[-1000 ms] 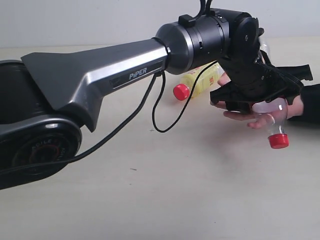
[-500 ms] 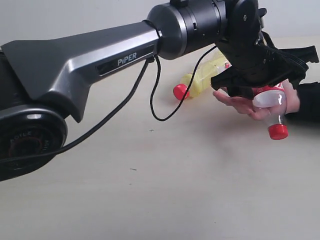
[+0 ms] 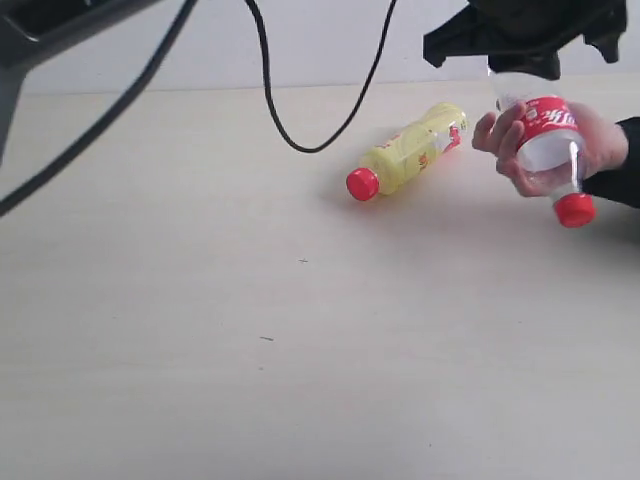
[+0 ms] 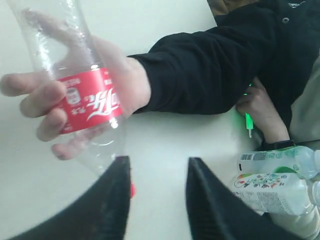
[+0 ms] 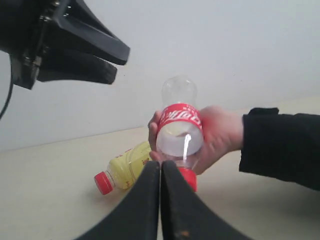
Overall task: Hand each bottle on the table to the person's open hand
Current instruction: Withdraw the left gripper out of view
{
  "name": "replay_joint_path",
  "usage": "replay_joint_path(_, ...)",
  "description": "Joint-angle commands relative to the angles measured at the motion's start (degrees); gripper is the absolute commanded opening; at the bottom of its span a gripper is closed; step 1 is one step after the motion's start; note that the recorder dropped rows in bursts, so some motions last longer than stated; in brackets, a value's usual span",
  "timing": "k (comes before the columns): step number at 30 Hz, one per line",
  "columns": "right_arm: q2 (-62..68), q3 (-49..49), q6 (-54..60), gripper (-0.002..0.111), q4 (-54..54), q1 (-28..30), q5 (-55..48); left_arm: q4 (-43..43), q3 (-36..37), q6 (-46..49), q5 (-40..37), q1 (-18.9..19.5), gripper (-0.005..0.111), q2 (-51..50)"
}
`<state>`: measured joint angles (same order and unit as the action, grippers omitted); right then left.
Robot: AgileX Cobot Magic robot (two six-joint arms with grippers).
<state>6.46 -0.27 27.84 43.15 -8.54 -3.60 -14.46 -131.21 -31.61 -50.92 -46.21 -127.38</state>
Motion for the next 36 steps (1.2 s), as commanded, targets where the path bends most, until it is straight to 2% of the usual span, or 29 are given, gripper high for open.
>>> replay_joint_path(1,-0.4,0.3,0.2,0.001,-0.1,0.2,0.3,0.6,-0.3,5.1,-6.9,1.1,0.0,3.8)
replay_joint_path(6,-0.4,0.3,0.1,0.001,-0.1,0.2,0.3,5.1,-0.3,13.7,-12.1,-0.7,0.0,6.9)
replay_joint_path(12,-0.4,0.3,0.2,0.001,-0.1,0.2,0.3,13.3,-0.1,16.7,-17.1,-5.7,0.0,9.7)
replay_joint_path(17,-0.4,0.3,0.2,0.001,-0.1,0.2,0.3,18.0,4.4,19.1,-14.6,-10.6,0.0,14.4)
replay_joint_path(21,-0.4,0.3,0.1,0.001,-0.1,0.2,0.3,20.1,13.7,19.3,-9.3,-13.1,0.0,19.6)
replay_joint_path(24,-0.4,0.3,0.2,0.001,-0.1,0.2,0.3,20.9,25.9,19.3,-0.5,-14.0,0.0,25.9)
replay_joint_path(30,-0.4,0.3,0.2,0.001,-0.1,0.2,0.3,22.0,61.3,19.3,26.7,-14.1,0.0,41.9)
replay_joint_path(31,-0.4,0.3,0.1,0.001,-0.1,0.2,0.3,22.2,69.5,19.2,34.0,-13.7,0.0,45.8)
replay_joint_path(33,-0.4,0.3,0.1,0.001,-0.1,0.2,0.3,22.4,80.5,19.2,45.2,-13.0,0.0,51.0)
replay_joint_path(34,-0.4,0.3,0.1,0.001,-0.1,0.2,0.3,22.4,88.5,19.2,54.9,-12.5,0.0,54.6)
replay_joint_path(36,-0.4,0.3,0.1,0.001,-0.1,0.2,0.3,22.4,99.5,19.2,67.6,-12.0,0.0,60.3)
